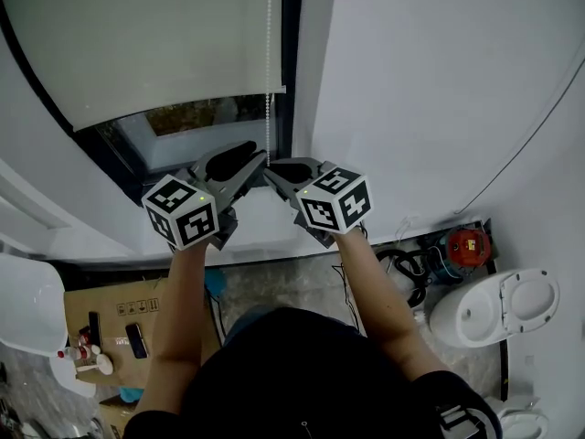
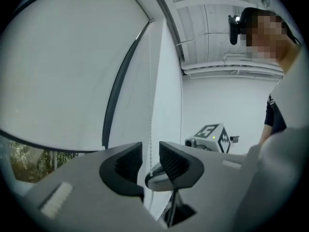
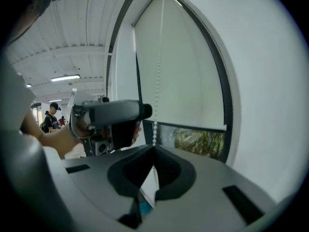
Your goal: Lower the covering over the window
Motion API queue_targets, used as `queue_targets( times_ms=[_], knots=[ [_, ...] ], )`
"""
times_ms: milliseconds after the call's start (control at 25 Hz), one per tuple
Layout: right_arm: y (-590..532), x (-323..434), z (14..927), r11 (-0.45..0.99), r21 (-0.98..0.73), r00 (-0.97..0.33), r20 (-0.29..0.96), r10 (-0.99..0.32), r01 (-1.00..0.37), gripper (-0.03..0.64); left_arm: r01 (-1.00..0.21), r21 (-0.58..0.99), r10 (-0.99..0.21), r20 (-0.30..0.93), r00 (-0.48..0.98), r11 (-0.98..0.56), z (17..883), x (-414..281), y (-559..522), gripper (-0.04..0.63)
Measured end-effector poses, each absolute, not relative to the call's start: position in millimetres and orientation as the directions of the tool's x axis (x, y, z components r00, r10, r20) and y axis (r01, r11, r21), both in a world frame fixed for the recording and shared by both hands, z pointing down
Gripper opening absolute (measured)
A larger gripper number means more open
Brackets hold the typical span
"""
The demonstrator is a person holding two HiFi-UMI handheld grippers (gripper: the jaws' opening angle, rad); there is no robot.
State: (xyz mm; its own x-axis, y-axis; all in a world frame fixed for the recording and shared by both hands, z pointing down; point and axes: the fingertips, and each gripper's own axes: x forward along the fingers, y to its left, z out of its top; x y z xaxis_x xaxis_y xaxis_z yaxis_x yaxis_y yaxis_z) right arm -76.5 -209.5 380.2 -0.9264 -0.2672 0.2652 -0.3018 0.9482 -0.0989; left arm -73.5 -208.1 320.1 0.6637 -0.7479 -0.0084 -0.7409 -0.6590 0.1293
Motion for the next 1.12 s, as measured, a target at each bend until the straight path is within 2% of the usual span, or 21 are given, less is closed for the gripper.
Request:
queue_targets(
  times_ms=[280, 360, 520, 680, 1120],
  knots=[
    [-211.5, -71.2, 380.6, 0.944, -0.115, -0.929, 0.247, -0.275, -0.310, 0.014, -0.755, 0.078, -0.759, -0.047, 0.649, -0.651, 282.7, -56.2, -233.5, 0.093],
    [-211.9, -71.8, 381.3, 0.942, -0.119, -0.929, 0.243, -0.279, -0.314, 0.014, -0.761, 0.064, -0.764, -0.039, 0.644, -0.645, 281.1, -54.0, -236.3, 0.017],
    [-215.8, -70.8, 384.4, 0.937, -0.133, -0.928, 0.240, -0.286, -0.324, 0.014, -0.748, 0.106, -0.755, -0.061, 0.653, -0.655, 283.7, -54.5, -236.0, 0.012],
    [-218.6, -68.5, 412.9, 0.936, -0.114, -0.904, 0.321, -0.281, -0.332, 0.014, -0.750, 0.106, -0.753, 0.020, 0.658, -0.653, 312.9, -54.1, -239.4, 0.012],
    [-211.1, -70.1, 493.4, 0.919, -0.185, -0.856, 0.462, -0.231, -0.348, 0.014, -0.737, 0.243, -0.730, 0.136, 0.670, -0.631, 396.0, -53.9, -236.7, 0.012]
  ],
)
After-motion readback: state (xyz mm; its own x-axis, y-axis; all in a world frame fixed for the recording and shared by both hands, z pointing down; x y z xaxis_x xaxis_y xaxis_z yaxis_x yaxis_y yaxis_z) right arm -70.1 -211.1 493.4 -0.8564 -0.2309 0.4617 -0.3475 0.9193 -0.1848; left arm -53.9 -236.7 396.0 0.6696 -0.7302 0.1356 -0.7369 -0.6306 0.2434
